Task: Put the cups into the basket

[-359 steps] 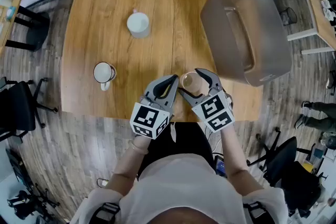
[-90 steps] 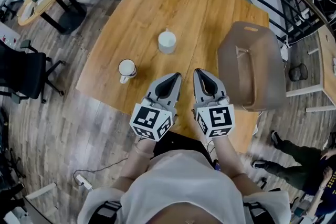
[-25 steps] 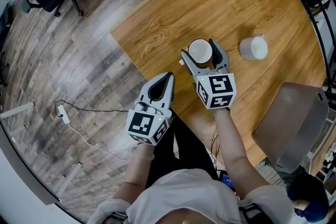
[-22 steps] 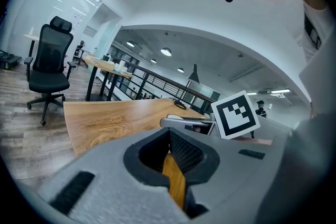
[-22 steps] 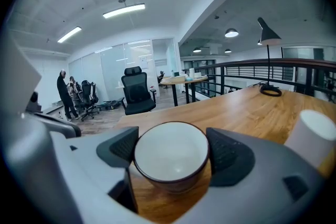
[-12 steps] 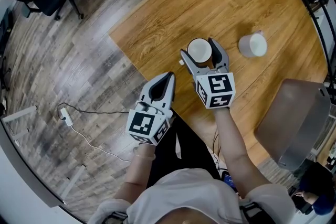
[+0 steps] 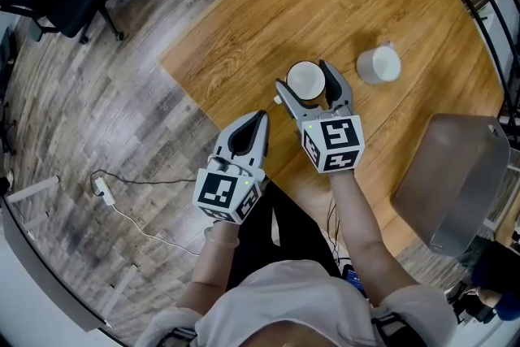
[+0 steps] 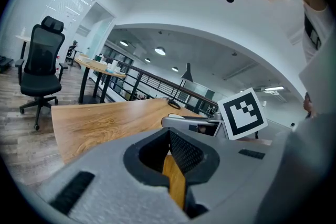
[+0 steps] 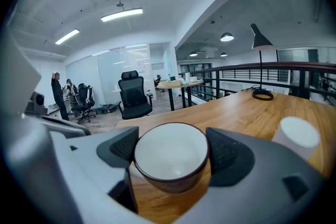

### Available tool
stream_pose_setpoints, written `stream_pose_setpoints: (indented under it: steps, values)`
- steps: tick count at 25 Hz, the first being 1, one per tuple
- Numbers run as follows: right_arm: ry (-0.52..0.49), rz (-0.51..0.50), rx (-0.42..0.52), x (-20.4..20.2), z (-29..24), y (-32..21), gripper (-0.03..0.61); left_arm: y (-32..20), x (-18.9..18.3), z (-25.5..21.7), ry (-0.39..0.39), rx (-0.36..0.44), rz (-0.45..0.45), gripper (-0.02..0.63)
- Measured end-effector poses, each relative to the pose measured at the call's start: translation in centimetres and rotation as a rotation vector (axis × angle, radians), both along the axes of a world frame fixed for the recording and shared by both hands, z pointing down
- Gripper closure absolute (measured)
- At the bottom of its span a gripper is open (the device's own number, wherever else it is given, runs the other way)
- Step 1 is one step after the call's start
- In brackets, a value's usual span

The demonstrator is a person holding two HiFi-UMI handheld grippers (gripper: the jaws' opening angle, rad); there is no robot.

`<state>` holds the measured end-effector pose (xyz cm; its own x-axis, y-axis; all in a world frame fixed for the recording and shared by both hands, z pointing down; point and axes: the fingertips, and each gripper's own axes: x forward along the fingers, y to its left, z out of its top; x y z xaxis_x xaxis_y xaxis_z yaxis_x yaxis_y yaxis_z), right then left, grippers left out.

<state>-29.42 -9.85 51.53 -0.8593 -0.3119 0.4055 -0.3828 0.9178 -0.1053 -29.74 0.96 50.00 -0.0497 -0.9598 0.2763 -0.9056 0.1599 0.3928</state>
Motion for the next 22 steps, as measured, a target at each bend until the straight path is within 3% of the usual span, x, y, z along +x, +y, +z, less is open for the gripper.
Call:
stream_pose_setpoints:
  steps: [22]
  values:
    - [-0.037,0.21,0.034,10.0,-5.0,-3.1,0.186,-5.2,7.4,-2.8,-0.027,0.048,0.223,0.607]
